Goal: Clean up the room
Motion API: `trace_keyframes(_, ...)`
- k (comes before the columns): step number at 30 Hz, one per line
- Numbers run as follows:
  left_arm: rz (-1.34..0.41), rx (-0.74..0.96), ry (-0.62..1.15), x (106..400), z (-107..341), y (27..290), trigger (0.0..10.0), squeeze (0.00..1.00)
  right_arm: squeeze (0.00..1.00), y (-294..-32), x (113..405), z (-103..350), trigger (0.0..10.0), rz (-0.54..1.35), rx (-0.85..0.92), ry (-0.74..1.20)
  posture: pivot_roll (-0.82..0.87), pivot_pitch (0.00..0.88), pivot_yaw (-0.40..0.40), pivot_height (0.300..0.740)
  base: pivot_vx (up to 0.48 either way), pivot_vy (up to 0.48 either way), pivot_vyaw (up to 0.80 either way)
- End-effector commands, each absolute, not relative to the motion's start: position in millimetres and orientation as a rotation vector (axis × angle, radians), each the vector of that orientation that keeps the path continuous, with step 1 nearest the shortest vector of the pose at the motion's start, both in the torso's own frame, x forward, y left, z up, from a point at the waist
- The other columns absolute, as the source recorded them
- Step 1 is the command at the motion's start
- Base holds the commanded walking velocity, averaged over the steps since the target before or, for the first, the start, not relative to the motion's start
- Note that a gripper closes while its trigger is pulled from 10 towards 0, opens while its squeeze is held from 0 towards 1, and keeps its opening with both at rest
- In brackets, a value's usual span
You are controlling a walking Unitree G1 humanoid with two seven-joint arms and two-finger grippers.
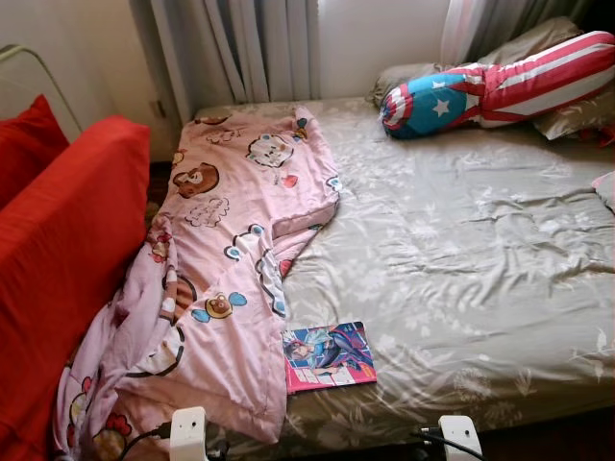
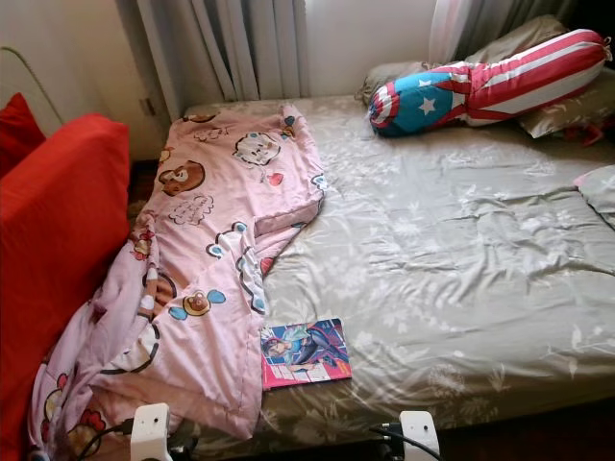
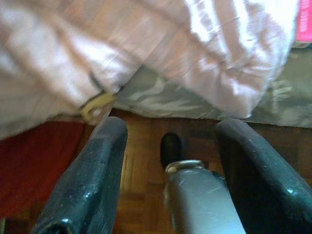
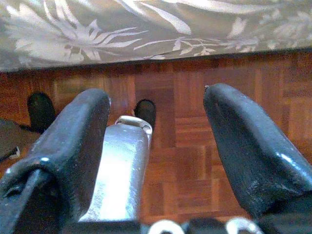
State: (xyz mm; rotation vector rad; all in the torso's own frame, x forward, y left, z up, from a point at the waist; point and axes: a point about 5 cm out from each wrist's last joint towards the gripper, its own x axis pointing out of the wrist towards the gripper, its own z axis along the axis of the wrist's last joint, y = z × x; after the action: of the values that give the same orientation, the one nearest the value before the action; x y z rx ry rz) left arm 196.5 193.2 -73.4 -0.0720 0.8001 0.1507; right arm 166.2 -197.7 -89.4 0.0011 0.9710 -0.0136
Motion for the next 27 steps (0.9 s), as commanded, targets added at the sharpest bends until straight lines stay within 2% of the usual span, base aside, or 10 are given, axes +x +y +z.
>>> trace_keyframes(1,0.165,-0.08,0.83,186.8,-78.3,196.0,10.0,0.0,0.0,-196.0,166.1,-89.5,10.0,-0.008,0.004,0.967,-0.1,0.107,0.024,0.74,0.0,0.0,0.8)
trace_keyframes(13,0.163,-0.083,0.819,190.4,-76.6,195.3,10.0,0.0,0.0,-195.8,168.3,-88.6,10.0,-0.012,0.008,0.961,-0.1,0.092,0.023,0.74,0.0,0.0,0.8)
trace_keyframes(18,0.161,-0.083,0.813,197.3,-73.4,195.5,10.0,0.0,0.0,-193.0,172.5,-87.4,10.0,-0.005,0.006,0.956,-0.1,0.043,0.03,0.74,0.0,0.0,0.8)
trace_keyframes(27,0.161,-0.096,0.768,215.8,-63.4,195.1,10.0,0.0,0.0,-189.6,182.2,-83.4,10.0,-0.021,0.022,0.926,-0.08,0.0,0.031,0.74,0.0,0.0,0.0)
